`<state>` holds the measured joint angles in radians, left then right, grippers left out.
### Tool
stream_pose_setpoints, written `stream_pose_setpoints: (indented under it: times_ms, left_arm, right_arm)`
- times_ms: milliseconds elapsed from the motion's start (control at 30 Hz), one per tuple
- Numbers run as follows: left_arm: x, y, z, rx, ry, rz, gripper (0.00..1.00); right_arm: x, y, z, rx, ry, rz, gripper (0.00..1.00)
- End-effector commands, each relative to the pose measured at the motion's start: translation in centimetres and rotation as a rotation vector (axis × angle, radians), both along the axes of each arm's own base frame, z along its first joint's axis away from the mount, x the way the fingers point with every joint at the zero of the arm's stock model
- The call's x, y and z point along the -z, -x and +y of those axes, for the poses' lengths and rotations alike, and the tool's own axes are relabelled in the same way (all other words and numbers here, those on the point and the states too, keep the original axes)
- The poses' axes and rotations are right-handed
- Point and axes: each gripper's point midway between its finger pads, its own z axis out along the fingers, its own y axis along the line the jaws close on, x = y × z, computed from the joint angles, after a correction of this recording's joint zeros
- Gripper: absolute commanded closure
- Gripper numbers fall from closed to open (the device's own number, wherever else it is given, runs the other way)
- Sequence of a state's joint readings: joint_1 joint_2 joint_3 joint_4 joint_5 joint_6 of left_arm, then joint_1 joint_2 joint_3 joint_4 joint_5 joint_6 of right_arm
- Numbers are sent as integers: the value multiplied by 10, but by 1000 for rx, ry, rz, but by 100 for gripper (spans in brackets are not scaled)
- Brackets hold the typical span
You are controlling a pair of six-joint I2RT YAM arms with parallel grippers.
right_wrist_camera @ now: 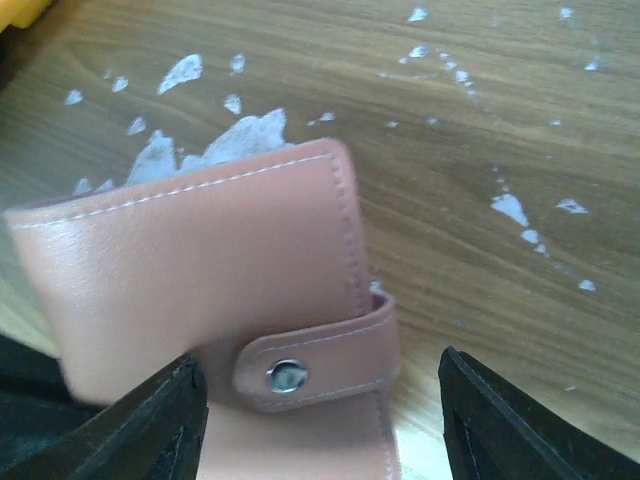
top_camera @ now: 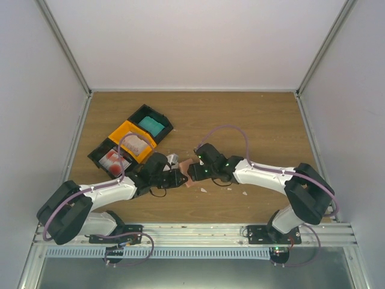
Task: Put the credit cards into the card holder
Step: Open the card holder at the center of the board.
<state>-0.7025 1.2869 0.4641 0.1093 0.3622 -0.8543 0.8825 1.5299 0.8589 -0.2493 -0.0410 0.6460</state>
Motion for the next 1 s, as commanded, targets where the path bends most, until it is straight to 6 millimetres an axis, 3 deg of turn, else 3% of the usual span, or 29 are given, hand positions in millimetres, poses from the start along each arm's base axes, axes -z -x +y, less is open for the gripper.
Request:
stream_pose_setpoints:
  times_ms: [0,133,200,300,433,533,600,700,800,967]
  left_arm:
    - [-18,-5,-6,23,11,-54,100]
    - [-16,-6,-3,11,-6,-53,100]
    - [-14,-7,-2,7,-13,-47,100]
    - [-13,-7,-3,9,-17,-44,100]
    - [-12,-9,-3,10,-27,-46,100]
    - [-11,-8,-3,17,-34,-42,100]
    - [-10,-7,-3,22,-39,-39,100]
    - [-8,-6,-3,26,-47,-32,100]
    - [-4,-4,-2,29,-52,-19,100]
    - [2,-2,-2,33,-60,0,100]
  right_arm:
    - [12,-14,-26,137,138,-18,39]
    - [11,-21,-66,312,250,-72,50]
    - [5,-23,-72,329,265,-89,51]
    - [-7,-20,-61,281,200,-95,51]
    - [-27,-12,-29,148,30,-99,48]
    - [-30,-3,-11,61,-51,-72,46]
    - [-23,-1,-9,56,-50,-55,47]
    - [-6,-4,-16,96,12,-29,62]
    - [8,-7,-19,99,56,-29,71]
    - [20,-12,-14,90,81,-28,75]
